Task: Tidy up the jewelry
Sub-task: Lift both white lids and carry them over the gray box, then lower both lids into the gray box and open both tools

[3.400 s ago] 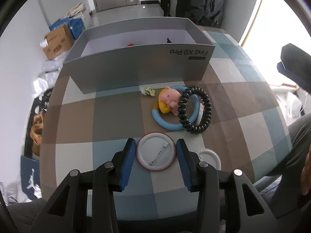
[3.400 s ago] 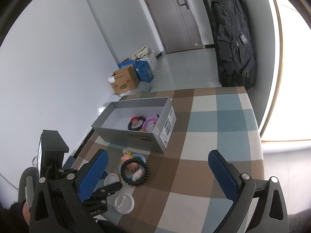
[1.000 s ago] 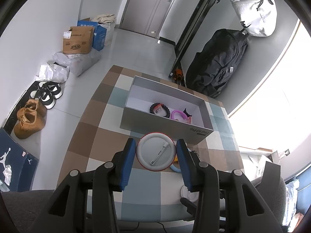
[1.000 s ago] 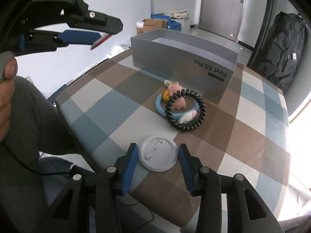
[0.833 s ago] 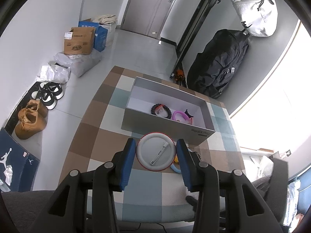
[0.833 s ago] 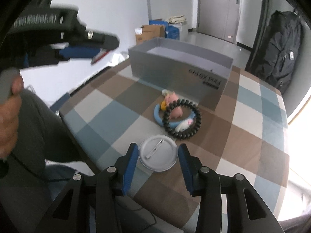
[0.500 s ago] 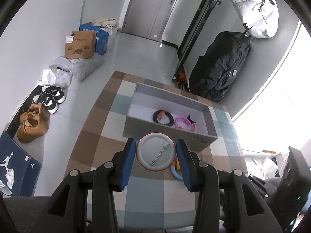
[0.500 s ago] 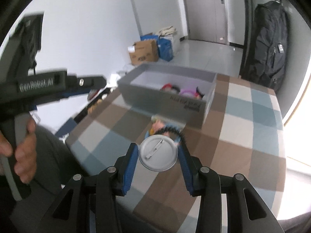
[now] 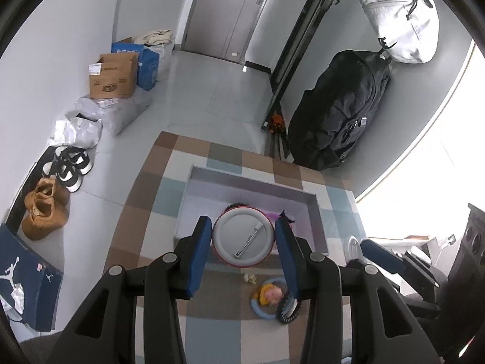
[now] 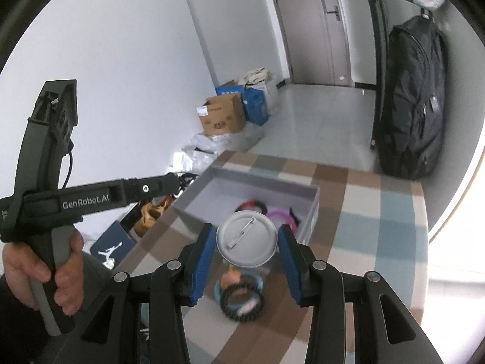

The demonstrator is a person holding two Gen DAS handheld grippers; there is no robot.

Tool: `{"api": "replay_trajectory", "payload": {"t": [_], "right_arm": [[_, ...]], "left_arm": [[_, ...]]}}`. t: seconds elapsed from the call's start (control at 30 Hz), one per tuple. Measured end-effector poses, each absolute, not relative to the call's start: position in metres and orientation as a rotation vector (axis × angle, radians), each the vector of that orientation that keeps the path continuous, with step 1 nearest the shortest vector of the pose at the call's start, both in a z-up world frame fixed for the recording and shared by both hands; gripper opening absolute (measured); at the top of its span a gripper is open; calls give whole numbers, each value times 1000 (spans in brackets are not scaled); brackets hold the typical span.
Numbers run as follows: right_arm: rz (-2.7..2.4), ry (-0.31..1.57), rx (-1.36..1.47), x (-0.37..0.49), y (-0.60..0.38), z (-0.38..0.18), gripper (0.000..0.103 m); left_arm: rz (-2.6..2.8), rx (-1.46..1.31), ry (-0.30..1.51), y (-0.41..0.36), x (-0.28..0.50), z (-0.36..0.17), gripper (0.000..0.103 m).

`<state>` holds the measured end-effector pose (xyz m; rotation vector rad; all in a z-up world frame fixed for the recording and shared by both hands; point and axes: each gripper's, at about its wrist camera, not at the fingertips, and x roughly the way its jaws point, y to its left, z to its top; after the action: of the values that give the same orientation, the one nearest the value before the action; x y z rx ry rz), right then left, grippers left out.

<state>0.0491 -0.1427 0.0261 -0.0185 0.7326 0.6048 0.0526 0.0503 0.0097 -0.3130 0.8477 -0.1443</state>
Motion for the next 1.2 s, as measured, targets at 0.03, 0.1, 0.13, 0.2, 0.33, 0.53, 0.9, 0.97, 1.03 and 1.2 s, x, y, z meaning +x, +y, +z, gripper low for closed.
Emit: {"api": "replay_trajectory", "payload": {"t": [0.03, 0.1, 0.13, 0.2, 0.33, 0.53, 0.9, 0.97, 1.03, 1.2], "right_arm": [[609, 729, -18, 55, -142, 28, 41], [614, 723, -13, 65, -140, 32, 41], [616, 724, -9, 72, -140, 33, 41], [615, 723, -1, 84, -140, 34, 41], [619, 725, 5, 106, -138, 31, 41], [621, 765, 17, 123, -140, 8, 41], [637, 813, 49, 138, -140, -8, 41], [639, 816, 49, 138, -141, -8, 41], [639, 820, 52, 138, -141, -8, 41], [633, 827, 58, 136, -142, -8, 41]], "left_arm": [[-145, -311, 849, 49, 56, 10, 37], [-147, -307, 855, 48, 64, 11, 37], [-146, -306, 859, 48, 69, 11, 37], [-144, -309, 866, 48, 79, 10, 37], [-161, -329, 878, 49, 95, 2, 37], [-214, -313, 909, 42, 107, -19, 37], [-248, -332, 950, 34, 122, -29, 37], [-232, -312, 939, 33, 122, -28, 37], [-232, -312, 947, 33, 124, -31, 37], [-241, -346, 957, 35, 127, -37, 38]]}}
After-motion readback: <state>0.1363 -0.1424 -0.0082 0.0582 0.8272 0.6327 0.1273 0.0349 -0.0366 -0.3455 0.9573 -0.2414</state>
